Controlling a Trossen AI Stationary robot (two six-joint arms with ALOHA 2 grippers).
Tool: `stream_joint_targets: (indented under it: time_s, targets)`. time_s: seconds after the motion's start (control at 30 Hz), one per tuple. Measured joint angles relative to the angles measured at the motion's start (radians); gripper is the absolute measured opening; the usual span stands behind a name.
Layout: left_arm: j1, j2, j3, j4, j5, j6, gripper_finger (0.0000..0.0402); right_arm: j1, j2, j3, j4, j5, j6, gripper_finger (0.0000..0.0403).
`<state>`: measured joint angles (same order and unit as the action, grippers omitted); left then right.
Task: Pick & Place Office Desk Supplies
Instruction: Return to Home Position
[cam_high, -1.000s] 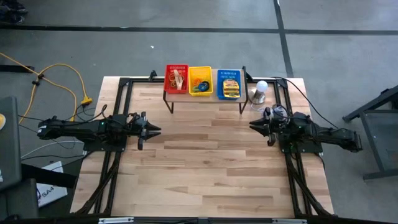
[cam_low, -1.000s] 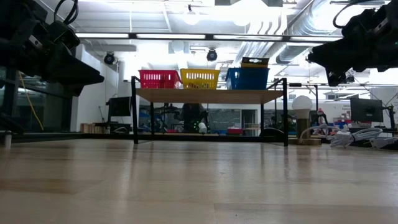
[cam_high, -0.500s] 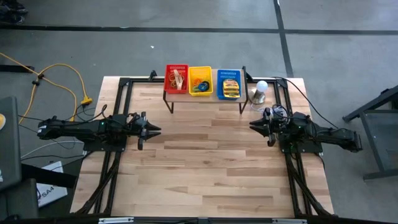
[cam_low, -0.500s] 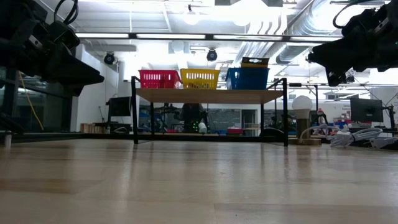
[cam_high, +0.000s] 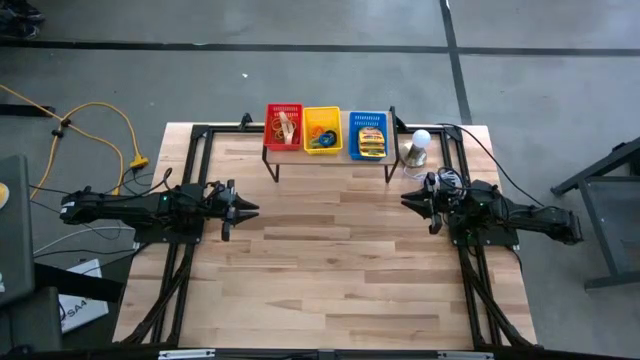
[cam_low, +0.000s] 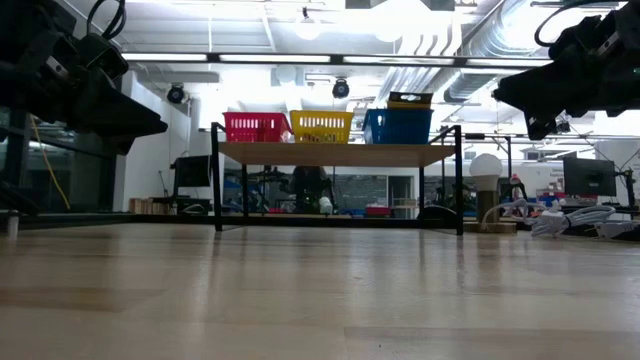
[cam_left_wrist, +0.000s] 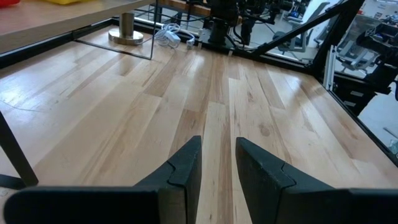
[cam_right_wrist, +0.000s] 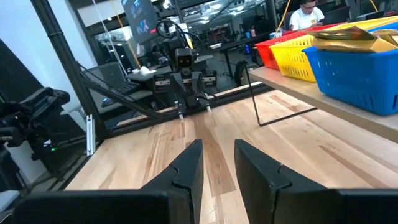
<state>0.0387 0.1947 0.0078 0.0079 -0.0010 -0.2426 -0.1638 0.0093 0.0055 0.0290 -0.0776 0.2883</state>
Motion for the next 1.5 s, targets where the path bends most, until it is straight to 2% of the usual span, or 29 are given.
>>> stream_joint_targets:
  time_s: [1.2, 1.37, 1.5]
  targets:
    - [0.0, 0.0, 0.0, 0.0, 0.002, -0.006, 0.0095, 0.0, 0.0, 0.0, 0.004, 0.0, -0.001, 0.008]
    - [0.0, -0.005, 0.0, 0.031, 0.081, -0.026, 0.0095, 0.0, 0.001, 0.0, 0.004, 0.0, -0.001, 0.008]
    - [0.0, -0.047, 0.0, 0.046, 0.225, 0.057, 0.0095, 0.0, 0.001, 0.0, 0.004, 0.0, -0.001, 0.008]
